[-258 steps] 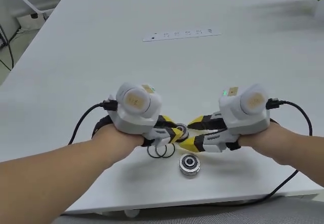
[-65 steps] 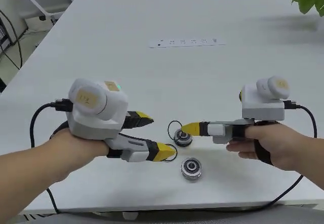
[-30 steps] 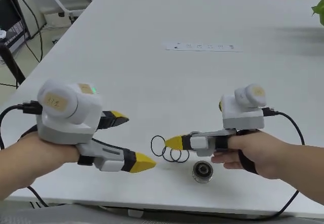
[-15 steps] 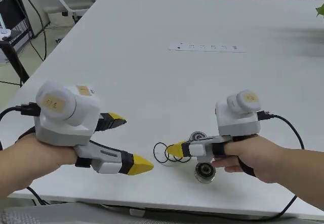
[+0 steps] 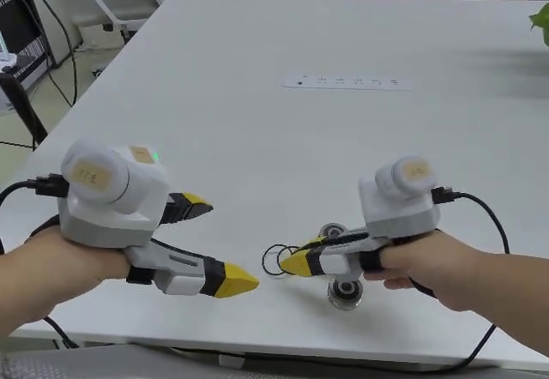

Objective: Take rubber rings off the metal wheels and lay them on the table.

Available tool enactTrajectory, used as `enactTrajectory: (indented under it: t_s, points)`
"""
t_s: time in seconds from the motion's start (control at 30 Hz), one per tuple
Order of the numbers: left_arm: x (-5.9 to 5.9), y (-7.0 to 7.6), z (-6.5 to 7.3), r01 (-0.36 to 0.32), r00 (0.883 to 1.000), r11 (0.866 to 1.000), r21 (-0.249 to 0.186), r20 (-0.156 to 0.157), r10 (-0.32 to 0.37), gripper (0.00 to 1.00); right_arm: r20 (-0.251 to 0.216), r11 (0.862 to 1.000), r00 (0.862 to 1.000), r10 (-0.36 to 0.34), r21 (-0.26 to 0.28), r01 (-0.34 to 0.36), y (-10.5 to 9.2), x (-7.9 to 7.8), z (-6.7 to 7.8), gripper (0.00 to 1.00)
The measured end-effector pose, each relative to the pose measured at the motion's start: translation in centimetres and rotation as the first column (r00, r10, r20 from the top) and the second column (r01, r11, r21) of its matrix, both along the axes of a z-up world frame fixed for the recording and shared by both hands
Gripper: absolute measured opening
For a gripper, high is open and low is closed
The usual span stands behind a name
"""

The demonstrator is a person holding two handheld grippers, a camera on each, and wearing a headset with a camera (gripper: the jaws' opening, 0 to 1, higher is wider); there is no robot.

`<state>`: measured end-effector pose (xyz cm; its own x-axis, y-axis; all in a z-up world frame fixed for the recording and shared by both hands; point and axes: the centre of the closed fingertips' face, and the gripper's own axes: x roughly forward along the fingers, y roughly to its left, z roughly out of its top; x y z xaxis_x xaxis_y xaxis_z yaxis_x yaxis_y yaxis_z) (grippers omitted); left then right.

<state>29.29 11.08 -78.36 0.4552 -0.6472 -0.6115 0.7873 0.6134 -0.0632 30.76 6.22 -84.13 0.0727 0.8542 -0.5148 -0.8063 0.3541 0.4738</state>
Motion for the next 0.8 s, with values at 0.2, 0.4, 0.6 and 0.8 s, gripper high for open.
enactTrajectory:
  t_s: [0.2, 0.4, 0.6, 0.8]
  points:
    - [-0.1, -0.2, 0.0, 0.005, 1.000, 1.000, 0.003, -0.003, -0.005, 0.78, 0.037, 1.000, 0.999, 0.020, 0.004, -0.020, -0.1, 0.0, 0.9, 0.24]
    - [0.1, -0.6, 0.0, 0.010, 1.000, 1.000, 0.002, -0.008, -0.010, 0.78, 0.063, 1.000, 0.998, 0.019, 0.017, -0.020, -0.6, 0.3, 1.9, 0.26]
    - [0.8, -1.1, 0.2, 0.017, 1.000, 1.000, 0.001, -0.007, -0.017, 0.77, 0.096, 1.000, 0.995, 0.008, 0.024, -0.010, -1.7, 0.9, 2.7, 0.30]
    - [1.4, -1.9, 0.3, 0.016, 1.000, 1.000, -0.013, -0.012, -0.016, 0.77, 0.126, 1.000, 0.992, -0.014, 0.017, 0.012, -3.4, 1.8, 2.8, 0.30]
